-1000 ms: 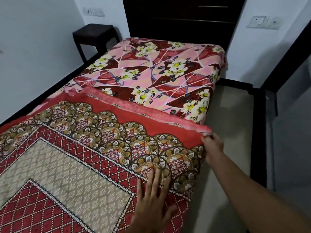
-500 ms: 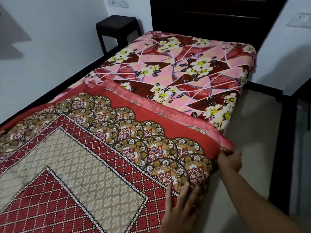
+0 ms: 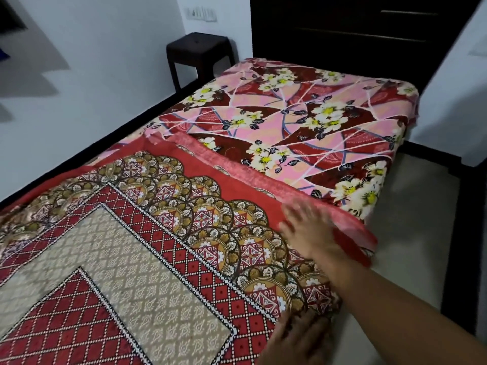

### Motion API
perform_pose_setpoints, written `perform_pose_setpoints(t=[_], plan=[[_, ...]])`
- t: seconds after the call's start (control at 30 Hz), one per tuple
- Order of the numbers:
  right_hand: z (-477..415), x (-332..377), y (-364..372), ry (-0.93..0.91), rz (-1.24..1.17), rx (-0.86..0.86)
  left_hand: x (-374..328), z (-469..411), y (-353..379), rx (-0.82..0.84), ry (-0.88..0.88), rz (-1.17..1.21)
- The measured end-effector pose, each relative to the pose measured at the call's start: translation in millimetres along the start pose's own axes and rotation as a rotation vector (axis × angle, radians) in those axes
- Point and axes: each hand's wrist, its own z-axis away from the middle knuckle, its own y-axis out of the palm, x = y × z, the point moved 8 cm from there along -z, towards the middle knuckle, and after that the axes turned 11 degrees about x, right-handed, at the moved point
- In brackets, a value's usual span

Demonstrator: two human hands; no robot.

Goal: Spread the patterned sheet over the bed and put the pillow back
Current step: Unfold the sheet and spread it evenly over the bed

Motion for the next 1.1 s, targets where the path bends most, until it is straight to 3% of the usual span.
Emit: perform_pose_setpoints(t=[0.03,0.1,0.17,0.3,0.37,0.5,0.57,0.63,0.67,0.7,0.83,0.9,0.97,1.1], plan=[[-2.4,-21.2,-5.6,0.123,-0.04,-0.014,9.9,2.5,-12.8,-0.014,0.004,0.018],[-5.2,-37.7,-18.7,0.196,-0.054,-0.113,43.5,7.5,-34.7,-0.039,-0.109,0.096],[-8.9,-30.7,-27.9,0.15,-0.063,-0.187,73.5,12.4,-43.3,-0.061,-0.215,0.131],[-14.4,-14.0,-30.9,0.059,-0.029,-0.236,84.0,13.6,-28.3,0.005,-0.2,0.069],[-16.7,-17.7,-29.8,0.095,-0.014,-0.293,81.8,13.9,-24.3,0.004,-0.19,0.088],[-13.2,-25.1,-25.3,0.268,-0.24,-0.38,73.8,16.1,-17.9,-0.005,-0.19,0.048],[3.7,0.7,-36.4,0.109,-0.228,-0.511,67.6,15.4,-11.3,-0.051,-0.199,0.001],[20.5,52.2,-16.3,-0.361,-0.028,-0.395,56.5,11.4,-9.4,-0.092,-0.198,-0.053],[33.1,69.8,2.7,-0.515,0.07,-0.261,49.7,9.8,-10.3,-0.096,-0.194,-0.081],[40.0,69.7,21.1,-0.538,0.134,-0.148,42.4,10.6,-9.0,-0.074,-0.187,-0.112],[48.8,4.9,31.3,-0.019,0.103,-0.021,53.8,29.3,-0.2,0.1,-0.148,-0.113],[63.8,-5.0,19.4,0.136,0.13,0.099,72.2,49.4,-20.6,0.172,-0.167,-0.009],[84.0,14.1,-1.0,0.122,0.089,0.132,100.3,79.2,-67.4,0.162,-0.284,0.07],[146.8,99.3,-68.0,-0.072,-0.022,0.042,145.5,151.5,-147.2,0.219,-0.497,0.129]])
